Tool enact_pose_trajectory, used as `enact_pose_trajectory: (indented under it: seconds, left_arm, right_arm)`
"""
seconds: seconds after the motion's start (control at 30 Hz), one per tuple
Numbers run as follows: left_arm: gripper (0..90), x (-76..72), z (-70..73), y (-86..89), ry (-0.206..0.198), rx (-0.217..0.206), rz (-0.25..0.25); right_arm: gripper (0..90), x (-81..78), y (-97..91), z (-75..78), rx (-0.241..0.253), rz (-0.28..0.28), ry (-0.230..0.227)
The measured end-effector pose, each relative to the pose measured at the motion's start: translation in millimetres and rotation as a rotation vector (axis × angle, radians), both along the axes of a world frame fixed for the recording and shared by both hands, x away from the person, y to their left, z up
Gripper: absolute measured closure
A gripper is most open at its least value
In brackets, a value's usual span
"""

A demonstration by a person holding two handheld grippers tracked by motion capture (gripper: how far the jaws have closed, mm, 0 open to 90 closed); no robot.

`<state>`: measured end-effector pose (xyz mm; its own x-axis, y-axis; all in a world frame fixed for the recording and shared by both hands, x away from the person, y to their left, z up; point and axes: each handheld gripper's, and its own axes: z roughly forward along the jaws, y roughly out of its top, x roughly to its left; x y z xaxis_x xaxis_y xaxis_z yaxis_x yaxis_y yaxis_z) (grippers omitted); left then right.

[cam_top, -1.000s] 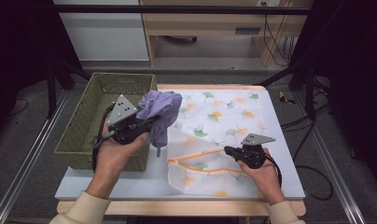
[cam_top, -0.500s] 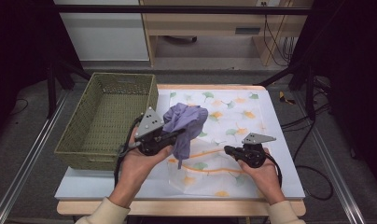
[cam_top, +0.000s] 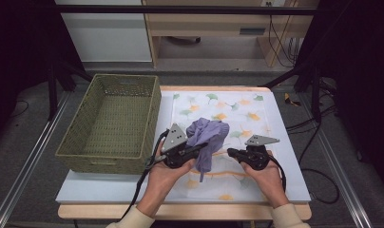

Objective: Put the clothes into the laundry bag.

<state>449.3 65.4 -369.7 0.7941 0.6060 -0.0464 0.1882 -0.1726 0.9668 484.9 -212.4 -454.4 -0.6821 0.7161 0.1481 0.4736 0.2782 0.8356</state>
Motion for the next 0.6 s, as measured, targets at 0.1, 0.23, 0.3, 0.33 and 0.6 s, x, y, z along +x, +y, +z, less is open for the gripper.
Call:
enact_pose_trajectory:
  seconds: [0.1, 0.23, 0.3, 0.33, 0.6]
  left_arm:
    - [72.6, 1.7, -8.6, -2.9, 0.014, -0.011, -0.005]
    - [72.5, 2.0, -18.4, -6.6, 0.022, -0.017, -0.014]
    - [72.5, 1.9, -22.2, -7.9, 0.026, -0.015, -0.015]
    - [72.5, 1.7, -23.6, -8.3, 0.026, -0.013, -0.016]
    - [72.4, -0.9, -30.4, -13.9, 0.033, -0.023, -0.022]
  right_arm:
    - [88.7, 1.0, -0.5, -1.1, -0.002, -0.007, 0.004]
    - [88.7, 2.9, -1.3, -1.2, 0.008, -0.013, 0.008]
    - [88.7, 5.0, -2.0, -1.9, 0.007, -0.015, 0.012]
    - [88.7, 5.2, -1.8, -1.9, 0.01, -0.02, 0.016]
    - [88.7, 8.5, -2.7, -1.3, 0.013, -0.036, 0.019]
